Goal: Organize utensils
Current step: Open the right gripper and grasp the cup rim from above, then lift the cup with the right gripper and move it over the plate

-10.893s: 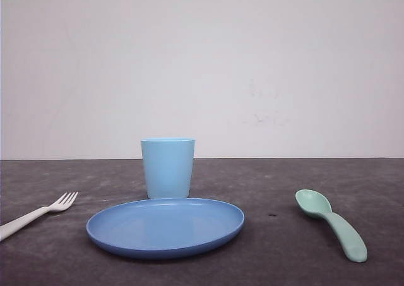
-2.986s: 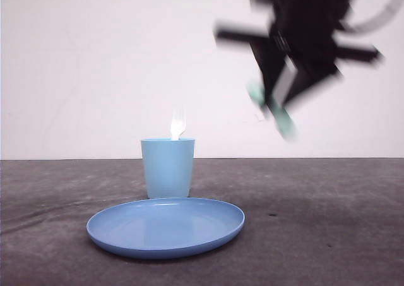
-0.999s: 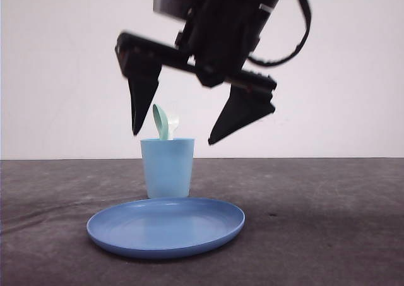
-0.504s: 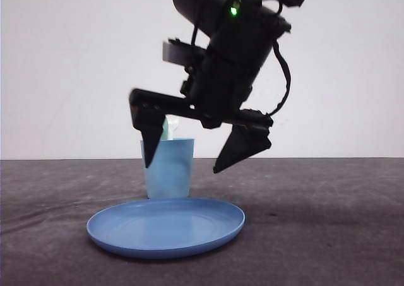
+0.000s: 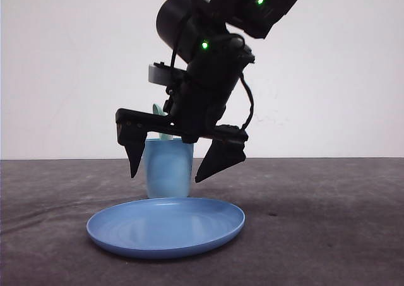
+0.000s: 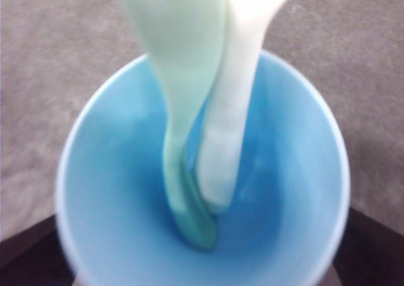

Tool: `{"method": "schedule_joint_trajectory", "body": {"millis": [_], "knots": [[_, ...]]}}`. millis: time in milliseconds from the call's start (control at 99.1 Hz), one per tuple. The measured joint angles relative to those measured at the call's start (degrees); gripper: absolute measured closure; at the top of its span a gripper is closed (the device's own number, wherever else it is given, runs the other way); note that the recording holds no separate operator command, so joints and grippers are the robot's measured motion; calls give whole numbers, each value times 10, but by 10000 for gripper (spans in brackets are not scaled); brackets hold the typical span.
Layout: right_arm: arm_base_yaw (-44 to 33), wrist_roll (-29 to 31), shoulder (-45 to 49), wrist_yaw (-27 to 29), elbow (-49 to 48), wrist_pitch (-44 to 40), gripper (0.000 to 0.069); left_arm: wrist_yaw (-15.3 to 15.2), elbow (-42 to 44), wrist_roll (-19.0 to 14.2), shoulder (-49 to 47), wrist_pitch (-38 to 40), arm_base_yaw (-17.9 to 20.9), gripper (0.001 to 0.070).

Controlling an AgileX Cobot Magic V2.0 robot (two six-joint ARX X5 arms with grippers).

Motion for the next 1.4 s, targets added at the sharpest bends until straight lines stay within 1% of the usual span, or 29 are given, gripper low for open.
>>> {"method": "schedule_joint_trajectory", "body": {"millis": [61,91,121,232,272,363,545,676,867,999,1110,1210,1301,1402], "knots": [[-1,-1,1,0,1,0,15,0,0,0,0,0,0,413],[-1,-1,1,0,1,1,31,0,0,0,0,0,0,413],[-1,-2,1,0,1,2,62,0,0,0,0,-1,0,413],[-1,-3,1,0,1,1,219,0,0,0,0,-10,0,413],[-1,-3,1,1,1,1,247,0,0,0,0,-13,0,413],[-2,-4,1,3,2,1,284,0,0,0,0,-17,0,413],[-2,-9,-8,3,2,-14,297,0,0,0,0,-30,0,413],[-2,-23,-55,7,2,-44,298,0,0,0,0,-31,0,413],[7,-53,-175,12,3,-122,300,0,0,0,0,-31,0,413],[29,-64,-238,12,4,-185,307,0,0,0,0,-30,0,413],[50,-70,-272,12,4,-229,307,0,0,0,0,-30,0,413],[66,-72,-281,20,4,-260,307,0,0,0,0,-29,0,413],[80,-72,-280,28,-5,-262,308,0,0,0,0,-29,0,413],[97,-65,-280,32,-47,-223,311,0,0,0,0,-29,0,413]]}}
